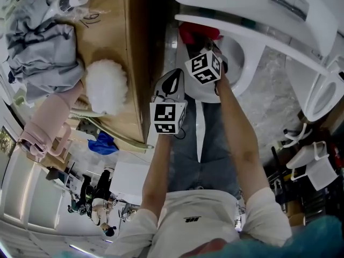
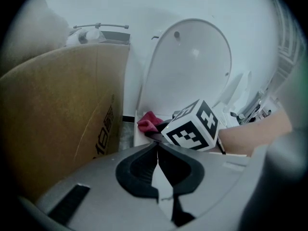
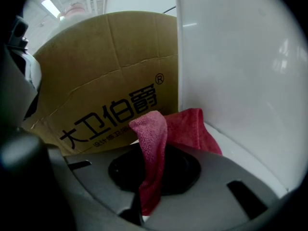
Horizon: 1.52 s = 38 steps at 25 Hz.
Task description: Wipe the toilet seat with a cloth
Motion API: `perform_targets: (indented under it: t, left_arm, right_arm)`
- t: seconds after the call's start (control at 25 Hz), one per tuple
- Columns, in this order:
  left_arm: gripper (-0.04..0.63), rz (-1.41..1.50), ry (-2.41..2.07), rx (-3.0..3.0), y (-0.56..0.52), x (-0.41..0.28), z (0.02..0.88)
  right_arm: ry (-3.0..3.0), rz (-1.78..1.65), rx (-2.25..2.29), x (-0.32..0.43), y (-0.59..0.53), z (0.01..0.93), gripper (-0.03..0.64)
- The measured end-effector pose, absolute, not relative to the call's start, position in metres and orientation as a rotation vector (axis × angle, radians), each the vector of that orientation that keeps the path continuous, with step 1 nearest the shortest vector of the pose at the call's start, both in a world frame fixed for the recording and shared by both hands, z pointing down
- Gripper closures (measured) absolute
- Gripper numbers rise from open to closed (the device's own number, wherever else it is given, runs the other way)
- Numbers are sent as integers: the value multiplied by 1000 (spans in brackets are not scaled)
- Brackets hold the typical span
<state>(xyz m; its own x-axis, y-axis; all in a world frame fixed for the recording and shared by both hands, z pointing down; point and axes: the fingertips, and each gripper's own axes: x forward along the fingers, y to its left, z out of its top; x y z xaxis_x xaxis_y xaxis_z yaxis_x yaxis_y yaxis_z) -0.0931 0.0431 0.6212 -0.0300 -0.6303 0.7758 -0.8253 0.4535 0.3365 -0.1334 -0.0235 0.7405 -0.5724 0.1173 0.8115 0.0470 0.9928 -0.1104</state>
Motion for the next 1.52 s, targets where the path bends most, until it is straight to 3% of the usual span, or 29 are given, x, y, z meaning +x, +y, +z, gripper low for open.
perform_targets:
  t: [0.68, 1.52]
  left_arm:
    - [581, 280, -1699, 1341, 12, -75, 618]
    - [581, 347, -1592, 1484, -20, -39, 615]
  right_arm:
    - [-2188, 156, 90, -102, -95, 735, 595]
    - [-2132, 276, 373, -4, -161, 740, 595]
